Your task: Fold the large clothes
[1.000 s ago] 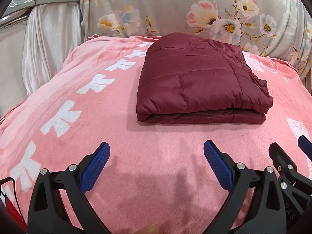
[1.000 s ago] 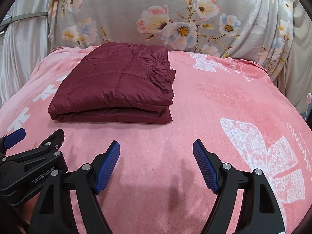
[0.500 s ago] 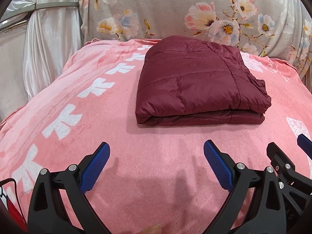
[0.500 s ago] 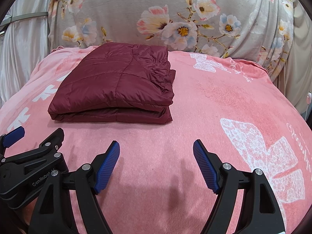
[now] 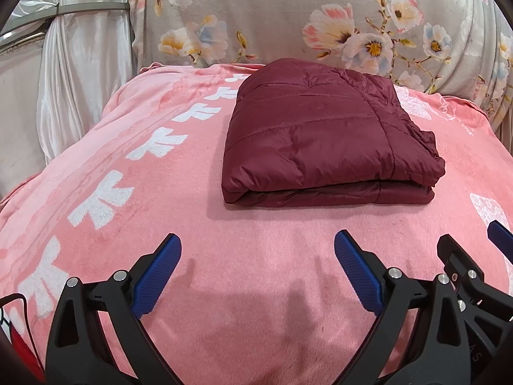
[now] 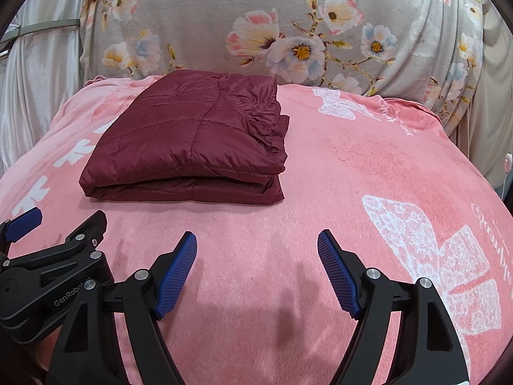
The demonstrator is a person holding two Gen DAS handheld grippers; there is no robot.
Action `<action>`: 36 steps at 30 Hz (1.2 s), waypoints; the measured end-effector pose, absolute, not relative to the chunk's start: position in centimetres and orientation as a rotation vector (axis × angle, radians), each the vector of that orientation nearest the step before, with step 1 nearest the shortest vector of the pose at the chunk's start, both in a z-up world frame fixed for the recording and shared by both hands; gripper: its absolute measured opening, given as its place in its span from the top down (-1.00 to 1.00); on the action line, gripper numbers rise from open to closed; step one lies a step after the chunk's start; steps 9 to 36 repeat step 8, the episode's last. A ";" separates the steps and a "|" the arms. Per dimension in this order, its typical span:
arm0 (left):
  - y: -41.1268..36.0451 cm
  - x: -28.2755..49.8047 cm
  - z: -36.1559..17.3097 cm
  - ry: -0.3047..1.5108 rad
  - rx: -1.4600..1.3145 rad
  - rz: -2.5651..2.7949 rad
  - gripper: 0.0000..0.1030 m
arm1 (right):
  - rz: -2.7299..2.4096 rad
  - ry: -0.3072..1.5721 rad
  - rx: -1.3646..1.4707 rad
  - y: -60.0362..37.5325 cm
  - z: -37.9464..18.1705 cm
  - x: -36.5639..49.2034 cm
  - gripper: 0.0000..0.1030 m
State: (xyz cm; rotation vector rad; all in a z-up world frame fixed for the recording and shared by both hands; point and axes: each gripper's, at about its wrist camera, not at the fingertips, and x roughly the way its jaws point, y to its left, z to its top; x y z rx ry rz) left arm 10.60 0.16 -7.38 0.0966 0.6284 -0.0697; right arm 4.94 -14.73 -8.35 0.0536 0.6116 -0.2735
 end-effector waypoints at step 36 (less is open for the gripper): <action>0.1 10.7 -7.6 0.629 0.103 -0.073 -0.69 | -0.275 0.612 0.050 -14.6 -8.4 5.0 -0.48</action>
